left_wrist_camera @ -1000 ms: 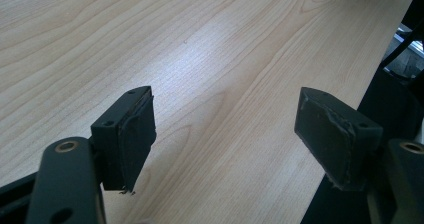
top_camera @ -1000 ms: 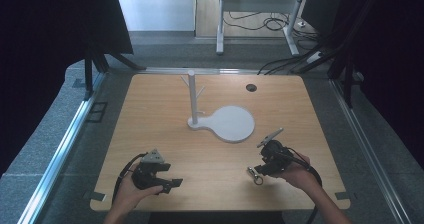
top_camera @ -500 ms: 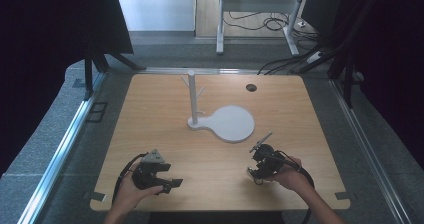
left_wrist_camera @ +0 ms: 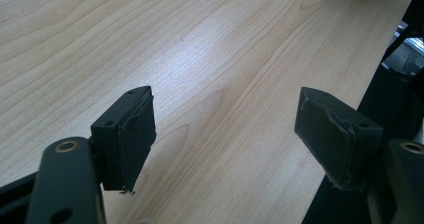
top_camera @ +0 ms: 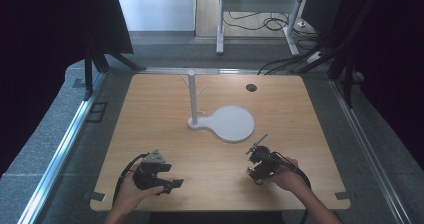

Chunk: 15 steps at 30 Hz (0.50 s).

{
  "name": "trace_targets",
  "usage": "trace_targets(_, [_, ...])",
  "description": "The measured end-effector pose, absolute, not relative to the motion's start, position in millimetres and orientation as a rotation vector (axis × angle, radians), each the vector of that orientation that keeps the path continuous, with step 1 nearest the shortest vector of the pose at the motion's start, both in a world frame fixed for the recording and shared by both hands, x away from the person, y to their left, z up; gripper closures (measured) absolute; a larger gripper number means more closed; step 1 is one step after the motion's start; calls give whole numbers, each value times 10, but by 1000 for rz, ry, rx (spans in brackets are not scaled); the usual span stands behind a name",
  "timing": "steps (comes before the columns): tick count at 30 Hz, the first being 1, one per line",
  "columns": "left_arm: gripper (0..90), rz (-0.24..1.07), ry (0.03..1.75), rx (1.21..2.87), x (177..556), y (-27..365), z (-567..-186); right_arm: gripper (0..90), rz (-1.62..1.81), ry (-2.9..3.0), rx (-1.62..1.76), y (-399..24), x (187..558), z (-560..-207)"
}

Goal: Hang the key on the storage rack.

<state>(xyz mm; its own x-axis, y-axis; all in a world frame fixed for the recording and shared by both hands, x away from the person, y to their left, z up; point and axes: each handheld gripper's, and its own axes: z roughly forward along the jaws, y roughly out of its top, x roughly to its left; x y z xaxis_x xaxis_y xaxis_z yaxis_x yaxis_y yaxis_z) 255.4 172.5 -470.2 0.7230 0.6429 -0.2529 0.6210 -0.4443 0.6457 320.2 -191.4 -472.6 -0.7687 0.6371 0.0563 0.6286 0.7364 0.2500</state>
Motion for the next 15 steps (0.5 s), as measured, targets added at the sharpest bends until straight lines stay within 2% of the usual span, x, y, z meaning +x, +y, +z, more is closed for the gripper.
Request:
trace_targets(11, [247,38,956,2175,2556,1726,-4707,744,353,2898,1037,-1893,3196,-4769])
trace_targets(15, [247,38,955,2179,2560,1723,-4716,813,340,2898,1029,-1907,3188,-4769])
